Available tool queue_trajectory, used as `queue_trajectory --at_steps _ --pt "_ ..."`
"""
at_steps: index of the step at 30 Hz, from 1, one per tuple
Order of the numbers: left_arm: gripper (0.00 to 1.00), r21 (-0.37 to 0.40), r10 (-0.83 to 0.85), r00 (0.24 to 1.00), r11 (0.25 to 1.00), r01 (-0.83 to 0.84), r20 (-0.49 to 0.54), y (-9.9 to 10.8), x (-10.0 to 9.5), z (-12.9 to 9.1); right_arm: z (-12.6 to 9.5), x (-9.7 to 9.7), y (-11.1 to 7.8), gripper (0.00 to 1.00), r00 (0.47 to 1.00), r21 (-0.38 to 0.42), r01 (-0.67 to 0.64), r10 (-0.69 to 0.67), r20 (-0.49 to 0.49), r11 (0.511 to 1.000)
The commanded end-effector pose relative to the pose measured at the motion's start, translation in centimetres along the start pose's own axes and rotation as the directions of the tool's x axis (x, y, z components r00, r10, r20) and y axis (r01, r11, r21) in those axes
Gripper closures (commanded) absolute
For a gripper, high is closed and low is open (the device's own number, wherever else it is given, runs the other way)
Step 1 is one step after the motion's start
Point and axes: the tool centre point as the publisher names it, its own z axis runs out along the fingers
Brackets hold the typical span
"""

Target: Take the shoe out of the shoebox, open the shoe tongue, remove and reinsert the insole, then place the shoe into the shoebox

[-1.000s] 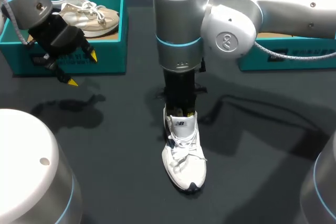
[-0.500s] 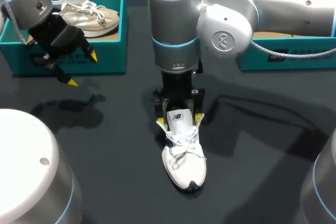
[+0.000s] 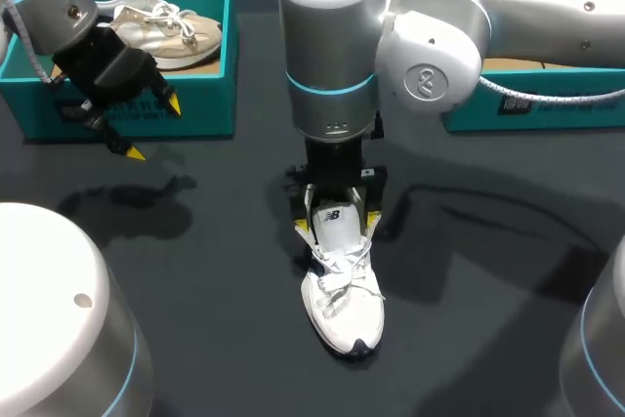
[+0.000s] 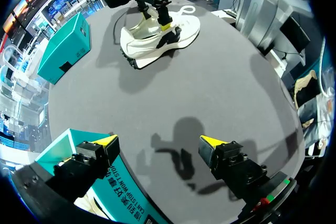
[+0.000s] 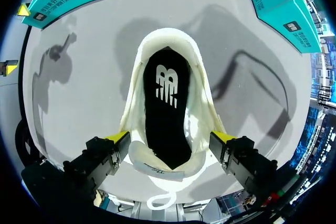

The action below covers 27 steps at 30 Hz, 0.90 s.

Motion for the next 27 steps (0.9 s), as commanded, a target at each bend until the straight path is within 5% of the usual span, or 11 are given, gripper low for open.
queue_trajectory --at_steps 1,23,27 --pt "0.00 -0.002 0.001 1.000 1.000 -0.001 0.001 0.0 0.1 -0.1 -0.2 -0.4 -0.5 0.00 1.000 -0.023 0.003 -0.003 -0.012 1.000" --pt "0.00 -0.002 0.001 1.000 1.000 -0.001 0.001 0.0 0.1 -0.1 -0.9 -1.0 -3.4 0.00 0.997 -0.107 0.075 -0.078 -0.024 0.991" --pt "0.00 -0.002 0.001 1.000 1.000 -0.001 0.001 0.0 0.1 -0.1 -1.1 -1.1 -4.2 0.26 0.998 -0.118 0.063 -0.066 -0.022 0.991"
